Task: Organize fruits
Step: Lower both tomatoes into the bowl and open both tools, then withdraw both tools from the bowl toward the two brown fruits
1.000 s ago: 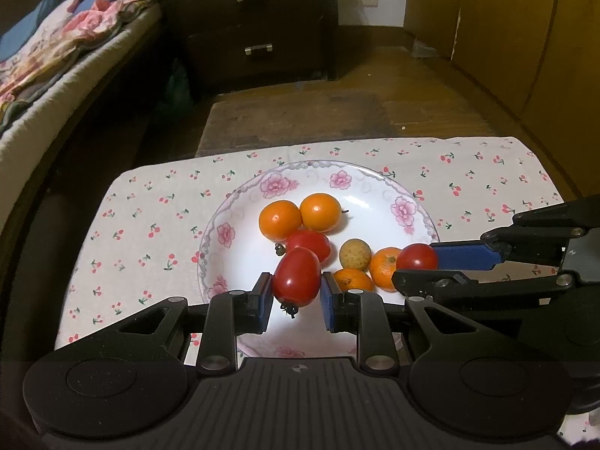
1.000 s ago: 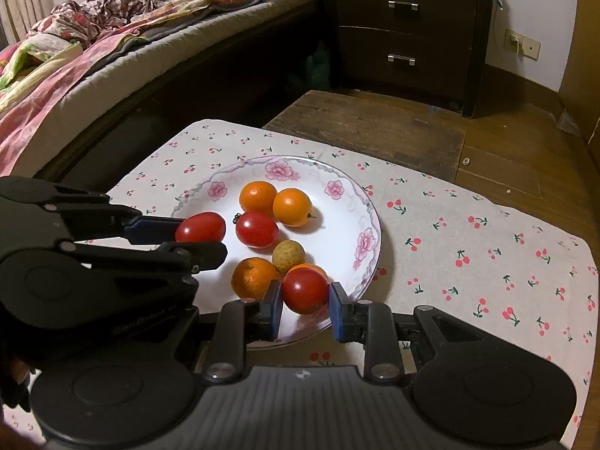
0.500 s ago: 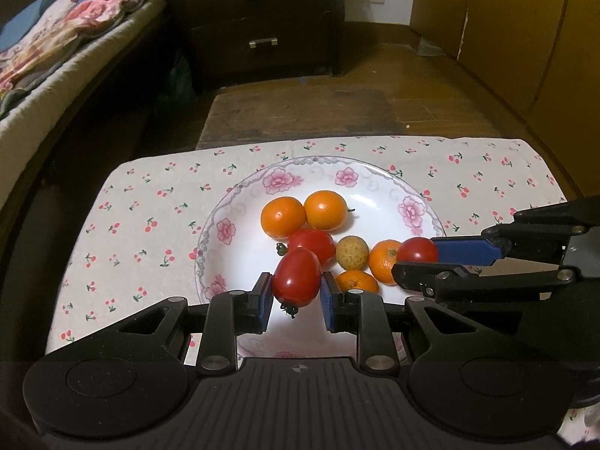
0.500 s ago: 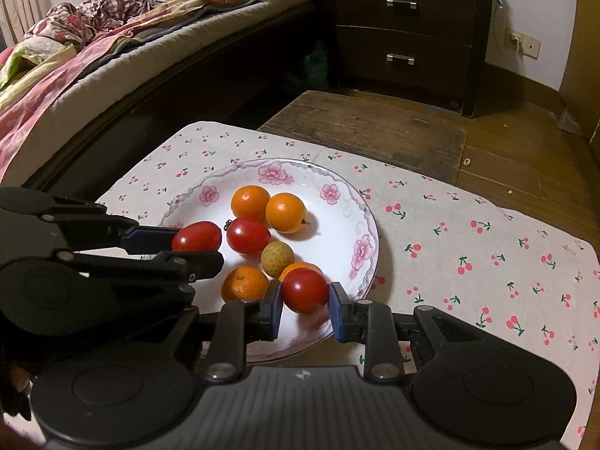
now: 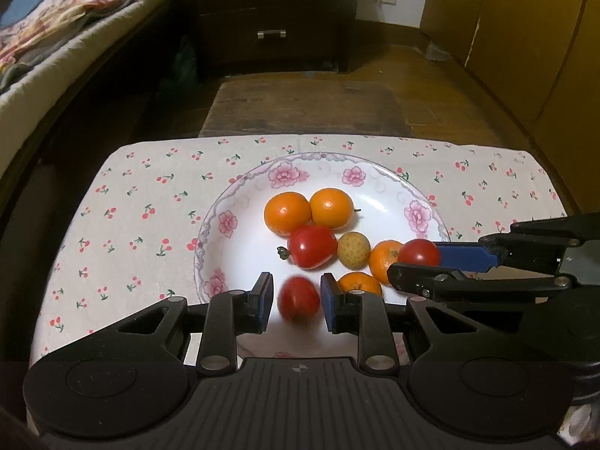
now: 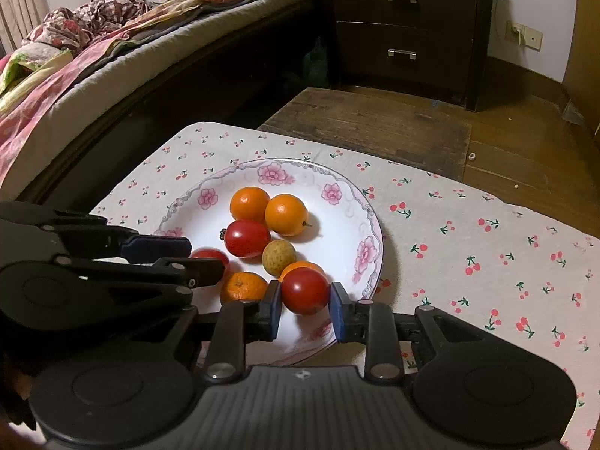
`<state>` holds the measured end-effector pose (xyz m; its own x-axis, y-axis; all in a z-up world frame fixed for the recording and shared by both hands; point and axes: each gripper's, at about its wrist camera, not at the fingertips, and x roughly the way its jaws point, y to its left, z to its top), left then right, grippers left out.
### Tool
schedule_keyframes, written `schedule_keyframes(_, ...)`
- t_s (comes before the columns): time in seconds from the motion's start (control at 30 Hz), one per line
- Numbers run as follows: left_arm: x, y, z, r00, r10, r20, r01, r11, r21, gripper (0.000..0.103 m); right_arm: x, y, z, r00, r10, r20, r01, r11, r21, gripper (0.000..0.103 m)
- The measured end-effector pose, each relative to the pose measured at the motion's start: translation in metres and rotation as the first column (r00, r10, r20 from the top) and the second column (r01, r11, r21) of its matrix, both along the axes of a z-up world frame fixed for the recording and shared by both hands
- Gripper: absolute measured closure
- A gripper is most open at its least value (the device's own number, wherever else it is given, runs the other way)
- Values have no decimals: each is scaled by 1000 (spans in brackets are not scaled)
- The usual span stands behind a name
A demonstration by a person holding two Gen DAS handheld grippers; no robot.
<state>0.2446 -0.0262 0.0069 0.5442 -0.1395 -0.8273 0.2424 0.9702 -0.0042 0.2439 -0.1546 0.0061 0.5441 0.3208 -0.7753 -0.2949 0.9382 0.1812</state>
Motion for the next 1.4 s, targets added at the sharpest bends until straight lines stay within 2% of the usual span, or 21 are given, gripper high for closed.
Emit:
schedule_keyframes(0.37, -1, 4, 9, 1000, 18, 19, -18, 1000, -20, 65, 0, -6, 6, 1000, -19, 12, 18, 999, 50, 64)
schedule_keyframes(0.63, -12, 7, 19, 999, -3, 34, 4, 999, -34, 56, -13, -9, 15, 999, -29, 43, 28, 999, 33, 62)
schedule_keyframes(1.07, -56, 21, 28, 998, -46, 34, 49, 997, -66, 48, -81, -1, 30, 994, 104, 41, -106, 993, 49, 62)
schedule_keyframes(1.17, -59, 23, 25, 998, -55, 16, 57, 995, -88, 47, -84, 6, 22, 991, 127, 28, -128, 990, 50, 61)
schedule_keyframes(1.4, -61, 26, 15, 996, -82, -19, 80, 994, -74, 46, -77, 18, 5, 988, 153, -8, -153, 988, 35, 61)
